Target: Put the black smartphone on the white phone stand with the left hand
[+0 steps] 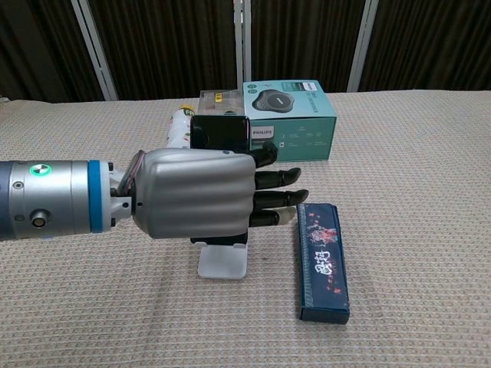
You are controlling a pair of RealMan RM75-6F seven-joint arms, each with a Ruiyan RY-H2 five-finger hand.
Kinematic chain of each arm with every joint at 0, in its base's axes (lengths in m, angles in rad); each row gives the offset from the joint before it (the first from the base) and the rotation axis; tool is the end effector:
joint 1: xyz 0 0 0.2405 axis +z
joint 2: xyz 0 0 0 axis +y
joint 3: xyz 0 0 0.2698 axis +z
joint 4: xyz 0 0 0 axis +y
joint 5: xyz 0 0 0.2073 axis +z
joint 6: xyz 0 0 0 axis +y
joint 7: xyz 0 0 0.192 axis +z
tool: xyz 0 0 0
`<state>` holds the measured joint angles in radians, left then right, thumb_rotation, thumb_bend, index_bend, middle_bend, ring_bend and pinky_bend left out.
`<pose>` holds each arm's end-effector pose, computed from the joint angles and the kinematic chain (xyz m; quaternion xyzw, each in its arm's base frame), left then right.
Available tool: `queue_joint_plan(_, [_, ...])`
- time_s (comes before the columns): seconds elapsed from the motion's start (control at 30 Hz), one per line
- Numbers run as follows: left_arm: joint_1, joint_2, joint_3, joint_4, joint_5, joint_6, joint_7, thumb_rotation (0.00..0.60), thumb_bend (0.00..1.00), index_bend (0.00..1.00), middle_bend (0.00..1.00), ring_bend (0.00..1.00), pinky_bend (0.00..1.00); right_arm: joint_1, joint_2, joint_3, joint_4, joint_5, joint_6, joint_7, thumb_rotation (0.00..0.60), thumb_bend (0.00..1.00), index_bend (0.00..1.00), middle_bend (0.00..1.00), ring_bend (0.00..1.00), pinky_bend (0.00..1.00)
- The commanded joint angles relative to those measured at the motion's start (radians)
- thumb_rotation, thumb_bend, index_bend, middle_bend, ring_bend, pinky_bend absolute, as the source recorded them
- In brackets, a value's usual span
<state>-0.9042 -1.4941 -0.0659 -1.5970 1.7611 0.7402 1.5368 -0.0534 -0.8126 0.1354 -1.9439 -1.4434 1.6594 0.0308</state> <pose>-0.0439 0.2981 -0.0796 -0.7885 0.4771 -0.1831 0.3422 -0.2821 -0.1983 0.2786 0.5015 -0.3680 0.4338 0.6518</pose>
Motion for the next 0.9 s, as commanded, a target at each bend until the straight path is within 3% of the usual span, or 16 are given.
queue_joint_plan(0.03, [0.009, 0.022, 0.001, -0.016, 0.01, 0.024, -0.013, 0.6, 0.0, 0.05, 0.0, 0.02, 0.2, 0.0, 0.0, -0.001, 0.0, -0.002, 0.0, -0.001, 0.6, 0.0, 0.0, 0.0, 0.0, 0.0])
queue_joint_plan(0.1, [0.02, 0.042, 0.001, -0.032, 0.018, 0.055, -0.036, 0.6, 0.0, 0.05, 0.0, 0.02, 0.19, 0.0, 0.0, -0.002, -0.001, -0.005, 0.001, -0.001, 0.6, 0.0, 0.0, 0.0, 0.0, 0.0])
queue_joint_plan(0.23, [0.084, 0.093, -0.019, -0.083, 0.01, 0.208, -0.157, 0.6, 0.0, 0.05, 0.0, 0.0, 0.17, -0.002, 0.001, -0.005, 0.001, -0.01, 0.0, -0.004, 0.6, 0.0, 0.0, 0.0, 0.0, 0.0])
queue_joint_plan(0.33, [0.156, 0.13, -0.04, -0.119, -0.026, 0.347, -0.278, 0.6, 0.0, 0.04, 0.0, 0.0, 0.09, -0.002, 0.001, -0.007, 0.0, -0.014, -0.001, -0.004, 0.6, 0.0, 0.0, 0.0, 0.0, 0.0])
queue_joint_plan(0.4, [0.23, 0.154, -0.057, -0.144, -0.086, 0.467, -0.403, 0.6, 0.0, 0.03, 0.0, 0.0, 0.03, -0.003, 0.001, -0.008, 0.0, -0.017, 0.002, -0.006, 0.6, 0.0, 0.0, 0.0, 0.0, 0.0])
queue_joint_plan(0.57, [0.385, 0.218, -0.07, -0.198, -0.241, 0.64, -0.616, 0.6, 0.0, 0.0, 0.0, 0.0, 0.0, 0.0, -0.003, -0.011, -0.003, -0.021, -0.004, -0.013, 0.6, 0.0, 0.0, 0.0, 0.0, 0.0])
queue_joint_plan(0.9, [0.622, 0.374, 0.022, -0.265, -0.343, 0.79, -1.054, 0.6, 0.0, 0.0, 0.0, 0.0, 0.0, 0.015, -0.014, -0.016, -0.027, -0.043, -0.02, -0.053, 0.6, 0.0, 0.0, 0.0, 0.0, 0.0])
